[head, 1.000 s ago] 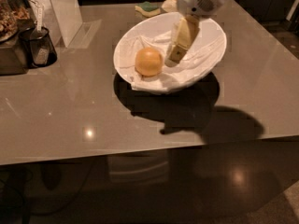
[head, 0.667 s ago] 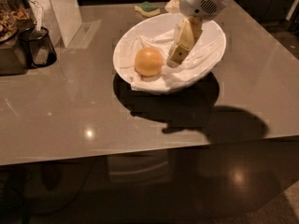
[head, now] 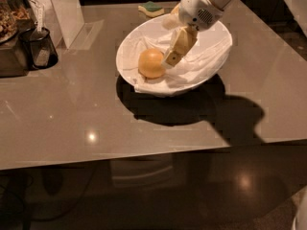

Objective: Pick orange from white bowl

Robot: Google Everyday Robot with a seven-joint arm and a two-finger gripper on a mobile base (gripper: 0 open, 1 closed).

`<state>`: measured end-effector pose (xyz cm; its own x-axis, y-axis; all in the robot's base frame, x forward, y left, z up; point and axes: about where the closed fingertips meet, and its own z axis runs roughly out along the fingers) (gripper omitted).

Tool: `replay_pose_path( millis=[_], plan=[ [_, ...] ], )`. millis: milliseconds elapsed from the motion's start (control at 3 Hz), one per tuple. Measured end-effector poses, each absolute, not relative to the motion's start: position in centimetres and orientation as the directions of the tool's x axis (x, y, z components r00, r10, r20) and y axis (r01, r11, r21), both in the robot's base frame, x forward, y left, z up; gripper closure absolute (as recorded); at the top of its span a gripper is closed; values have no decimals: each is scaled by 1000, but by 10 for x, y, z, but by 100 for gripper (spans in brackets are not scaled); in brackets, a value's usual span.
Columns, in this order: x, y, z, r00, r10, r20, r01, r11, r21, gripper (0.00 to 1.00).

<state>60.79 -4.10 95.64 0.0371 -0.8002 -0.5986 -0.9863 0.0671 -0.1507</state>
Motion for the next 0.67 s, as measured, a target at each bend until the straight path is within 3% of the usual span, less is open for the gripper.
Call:
replay_pose_path(
  millis=[667],
  plan=[
    [615,-44,947,16,-773,-634,-984,99,-145,0]
  ],
)
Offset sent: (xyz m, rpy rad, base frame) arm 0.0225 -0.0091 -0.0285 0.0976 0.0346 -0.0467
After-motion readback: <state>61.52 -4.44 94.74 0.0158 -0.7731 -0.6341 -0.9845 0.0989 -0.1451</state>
